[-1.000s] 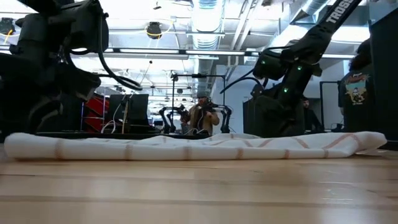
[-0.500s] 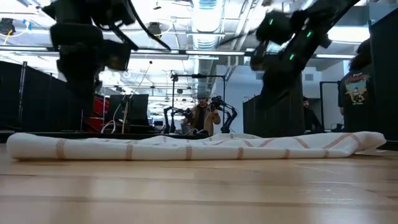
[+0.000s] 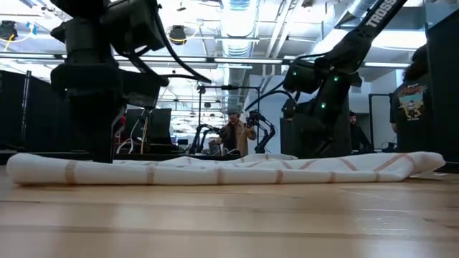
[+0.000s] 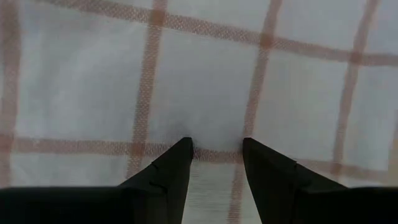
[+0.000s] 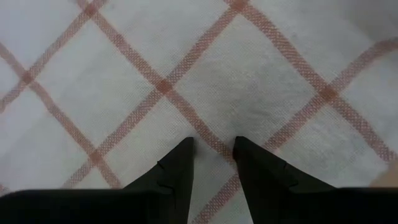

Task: Roll towel
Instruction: Roll the white checkered towel

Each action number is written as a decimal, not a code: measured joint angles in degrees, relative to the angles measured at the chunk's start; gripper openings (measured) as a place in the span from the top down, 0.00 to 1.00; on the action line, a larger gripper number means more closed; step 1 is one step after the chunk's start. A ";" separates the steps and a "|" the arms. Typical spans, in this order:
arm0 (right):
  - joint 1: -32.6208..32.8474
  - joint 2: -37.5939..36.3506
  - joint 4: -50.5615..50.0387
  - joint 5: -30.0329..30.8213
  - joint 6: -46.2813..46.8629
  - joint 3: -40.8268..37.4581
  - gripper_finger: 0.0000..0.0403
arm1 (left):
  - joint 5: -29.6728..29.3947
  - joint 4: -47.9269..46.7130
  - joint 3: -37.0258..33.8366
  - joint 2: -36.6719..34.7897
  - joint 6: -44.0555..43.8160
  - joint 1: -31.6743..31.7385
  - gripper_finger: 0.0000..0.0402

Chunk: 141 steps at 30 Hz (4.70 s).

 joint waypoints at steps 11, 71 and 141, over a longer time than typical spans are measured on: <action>-7.87 0.84 -1.06 -0.59 -3.19 2.97 0.73 | 0.10 -0.74 -0.10 0.90 -3.22 -8.17 0.67; 23.14 -13.53 -13.24 -7.66 6.48 -1.03 0.73 | -3.01 -15.25 -0.85 -16.90 30.32 28.14 0.67; 45.36 -5.51 -0.03 -1.75 17.03 -3.47 0.73 | -8.17 -5.04 -15.18 -18.34 -12.18 -18.07 0.67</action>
